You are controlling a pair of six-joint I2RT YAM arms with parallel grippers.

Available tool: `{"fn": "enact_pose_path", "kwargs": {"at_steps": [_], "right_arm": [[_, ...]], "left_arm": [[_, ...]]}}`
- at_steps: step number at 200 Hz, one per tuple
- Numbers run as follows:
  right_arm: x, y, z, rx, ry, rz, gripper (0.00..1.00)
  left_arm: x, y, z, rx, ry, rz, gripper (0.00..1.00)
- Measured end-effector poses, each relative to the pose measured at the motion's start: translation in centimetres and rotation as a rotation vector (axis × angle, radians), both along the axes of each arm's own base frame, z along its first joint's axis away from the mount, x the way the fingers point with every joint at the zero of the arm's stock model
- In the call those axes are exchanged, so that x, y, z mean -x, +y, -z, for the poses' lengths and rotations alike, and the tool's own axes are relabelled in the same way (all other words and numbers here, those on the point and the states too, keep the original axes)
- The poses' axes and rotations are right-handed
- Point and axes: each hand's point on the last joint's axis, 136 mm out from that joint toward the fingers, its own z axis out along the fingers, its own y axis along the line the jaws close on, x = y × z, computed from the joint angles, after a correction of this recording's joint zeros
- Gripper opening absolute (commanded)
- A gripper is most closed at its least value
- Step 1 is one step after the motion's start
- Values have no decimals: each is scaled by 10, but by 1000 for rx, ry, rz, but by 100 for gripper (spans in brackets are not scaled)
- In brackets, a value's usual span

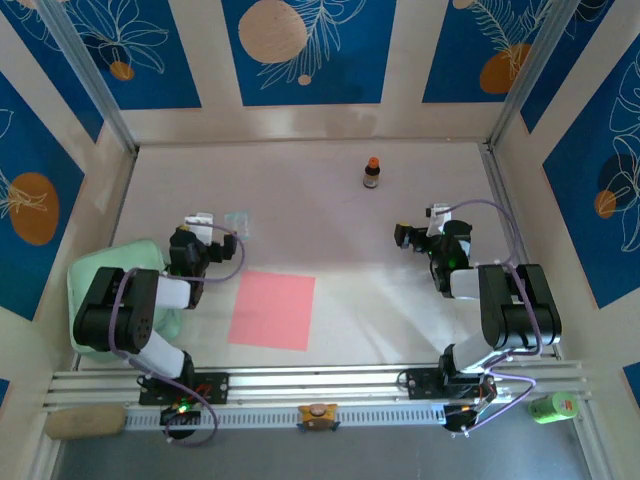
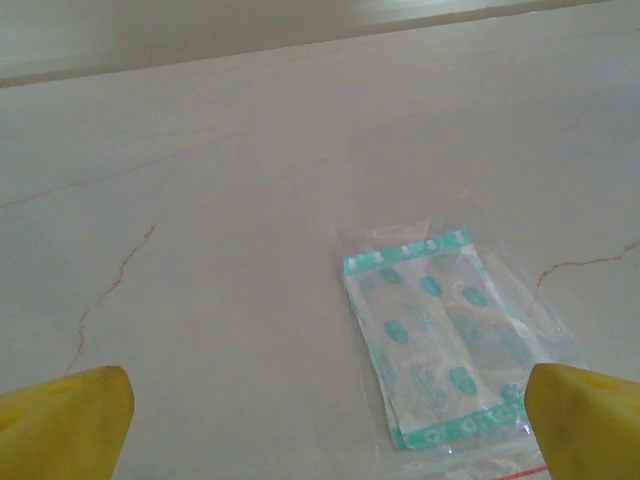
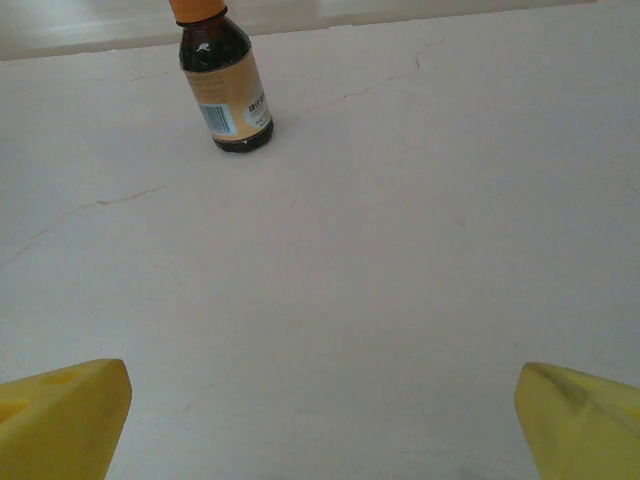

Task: Fold a paper plane with a square sheet of paper (pick it up from the middle)
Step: Move the square sheet of paper to the center of the table.

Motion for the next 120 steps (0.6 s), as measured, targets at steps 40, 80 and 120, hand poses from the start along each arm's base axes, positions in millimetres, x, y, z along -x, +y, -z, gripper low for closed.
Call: {"fn": "enact_pose_path", "kwargs": {"at_steps": [40, 80, 120], "right_arm": [[0, 0, 0, 0, 0, 0, 99], [0, -2, -1, -10, -1, -4, 99], [0, -3, -1, -18, 0, -8, 99]], "left_arm": [[0, 0, 0, 0, 0, 0, 100], [0, 0, 0, 0, 0, 0, 100], [0, 0, 0, 0, 1, 0, 100]]}}
